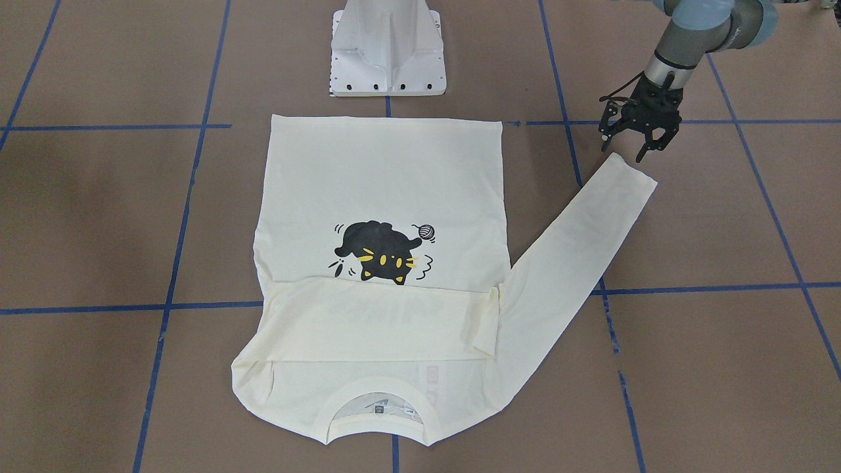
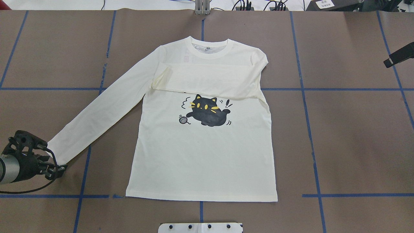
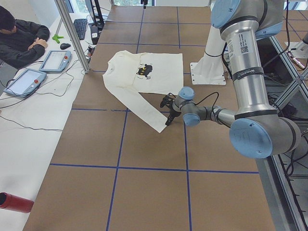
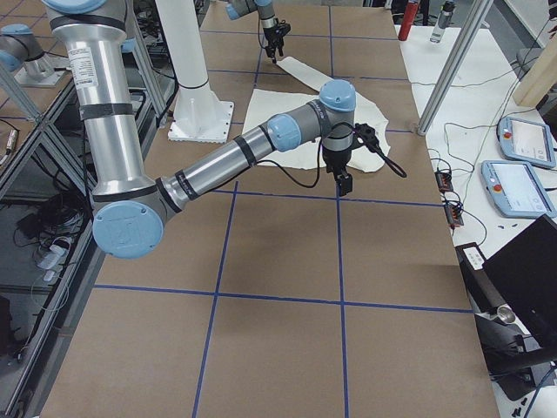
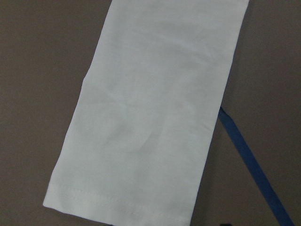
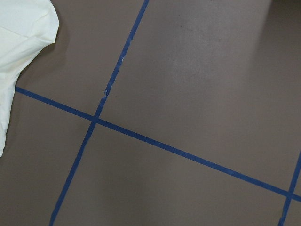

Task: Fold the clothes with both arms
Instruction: 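Lower the left gripper to the other sleeve cuff and grasp it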

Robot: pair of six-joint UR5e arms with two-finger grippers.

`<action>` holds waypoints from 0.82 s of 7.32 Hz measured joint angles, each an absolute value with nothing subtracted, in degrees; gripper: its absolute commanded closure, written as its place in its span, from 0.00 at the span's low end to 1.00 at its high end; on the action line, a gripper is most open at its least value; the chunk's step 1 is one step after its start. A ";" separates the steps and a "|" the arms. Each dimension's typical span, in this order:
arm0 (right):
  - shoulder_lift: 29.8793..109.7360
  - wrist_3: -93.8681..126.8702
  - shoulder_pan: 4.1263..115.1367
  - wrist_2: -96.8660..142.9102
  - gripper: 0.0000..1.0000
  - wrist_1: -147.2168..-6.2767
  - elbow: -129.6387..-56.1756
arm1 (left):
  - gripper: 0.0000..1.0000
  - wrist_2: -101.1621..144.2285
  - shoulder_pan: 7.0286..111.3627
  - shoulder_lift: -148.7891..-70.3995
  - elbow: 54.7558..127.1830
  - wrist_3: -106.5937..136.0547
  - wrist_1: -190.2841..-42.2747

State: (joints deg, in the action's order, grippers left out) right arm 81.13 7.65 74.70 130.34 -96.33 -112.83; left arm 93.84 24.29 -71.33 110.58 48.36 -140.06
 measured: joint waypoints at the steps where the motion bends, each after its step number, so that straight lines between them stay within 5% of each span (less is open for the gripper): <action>1: 81.17 7.65 74.70 130.34 0.00 -96.33 -112.92 | 0.43 93.80 24.22 -71.35 110.57 48.30 -139.89; 4: 81.21 7.65 74.71 130.34 0.00 -96.33 -113.01 | 0.43 93.78 24.18 -71.42 110.32 48.20 -139.75; 6: 81.21 7.65 74.71 130.34 0.00 -96.33 -112.99 | 0.63 93.78 24.17 -71.48 110.24 48.17 -139.75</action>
